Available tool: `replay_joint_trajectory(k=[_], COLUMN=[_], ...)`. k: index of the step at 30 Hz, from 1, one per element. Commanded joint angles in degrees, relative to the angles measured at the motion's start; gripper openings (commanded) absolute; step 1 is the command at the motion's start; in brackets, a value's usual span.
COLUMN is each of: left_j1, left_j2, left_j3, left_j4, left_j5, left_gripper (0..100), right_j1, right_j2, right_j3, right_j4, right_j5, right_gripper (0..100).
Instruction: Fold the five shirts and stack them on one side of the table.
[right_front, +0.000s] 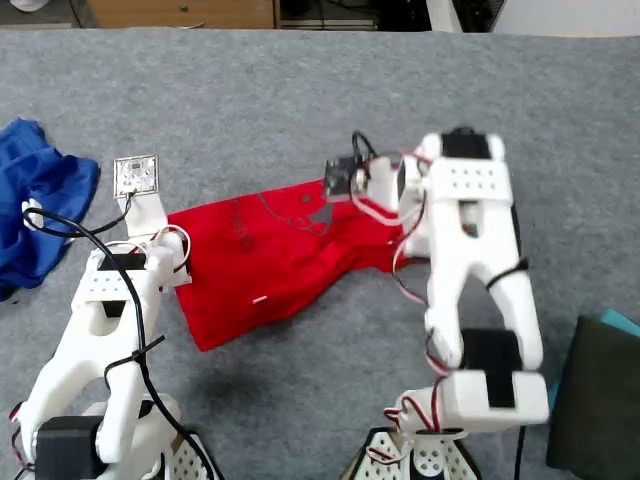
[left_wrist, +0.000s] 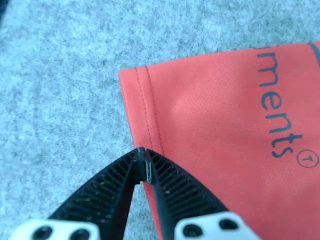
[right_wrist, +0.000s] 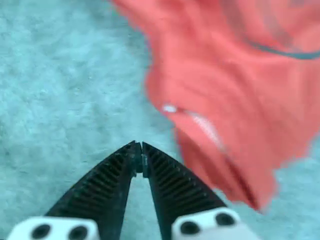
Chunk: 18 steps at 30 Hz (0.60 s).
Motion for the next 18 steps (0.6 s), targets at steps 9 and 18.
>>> replay_joint_trajectory(k=[9, 18], left_j1=[0.0, 0.0], left_j2=[-0.22, -0.22], left_j3=[-0.53, -0.53], left_j4=[-0.44, -0.44], left_j5=[0.0, 0.0], left_gripper=[2, 2], right_j1=[-3.91, -4.7], right_j2=[-5.05, -4.7], right_j3=[20.97, 13.32], right_j4=[-22.07, -28.31], right_j5=[-6.33, -8.09], right_gripper=[0.6, 0.9])
